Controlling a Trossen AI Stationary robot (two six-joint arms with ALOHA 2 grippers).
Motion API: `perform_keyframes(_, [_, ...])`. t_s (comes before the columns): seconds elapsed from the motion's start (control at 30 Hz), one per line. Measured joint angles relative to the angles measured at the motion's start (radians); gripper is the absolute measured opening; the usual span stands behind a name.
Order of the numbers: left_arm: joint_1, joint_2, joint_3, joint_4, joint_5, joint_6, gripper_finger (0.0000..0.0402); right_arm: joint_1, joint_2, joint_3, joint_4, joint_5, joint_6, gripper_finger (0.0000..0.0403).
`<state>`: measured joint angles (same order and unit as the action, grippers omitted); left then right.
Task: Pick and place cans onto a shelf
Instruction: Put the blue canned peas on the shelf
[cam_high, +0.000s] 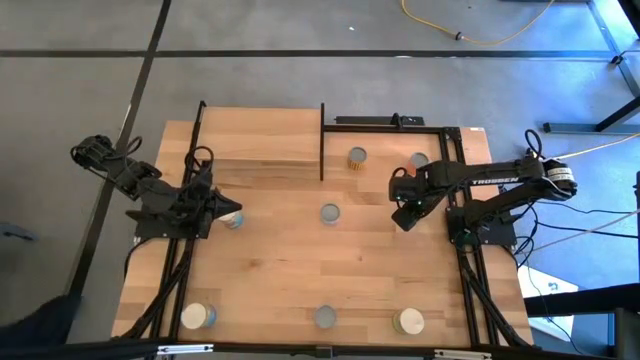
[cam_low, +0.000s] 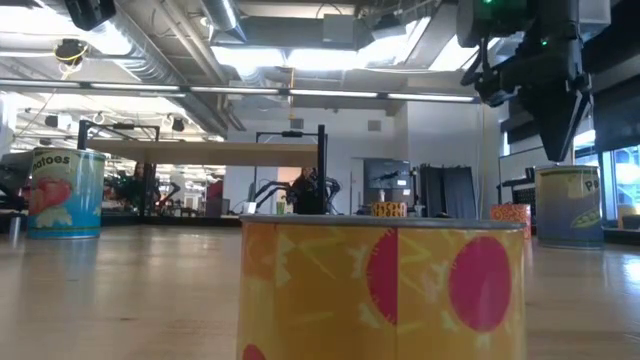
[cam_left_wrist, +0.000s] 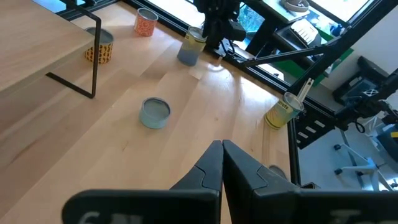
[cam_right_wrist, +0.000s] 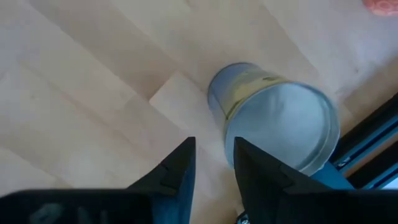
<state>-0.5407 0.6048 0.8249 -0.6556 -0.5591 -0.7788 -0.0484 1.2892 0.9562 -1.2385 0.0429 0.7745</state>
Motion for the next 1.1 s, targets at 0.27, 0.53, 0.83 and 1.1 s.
perform_keyframes(0.27, [0.000,0.000,0.000,0.000,0.000,0.000,0.0000,-0.023,0.000,0.000,0.000,0.026,-0.001,0.0111])
perform_keyframes(0.53, [0.000,0.000,0.000,-0.001,0.000,0.000,0.0000,-0.023,0.000,0.000,0.011,0.010,0.014,0.0111])
perform_keyframes(0.83, [0.000,0.000,0.000,-0.002,-0.001,0.000,0.0000,-0.023,0.000,-0.059,0.043,0.001,0.054,0.0111])
perform_keyframes(1.1, [0.000,0.000,0.000,0.000,-0.001,0.001,0.0000,-0.022,-0.006,-0.094,0.055,0.029,0.056,0.0104])
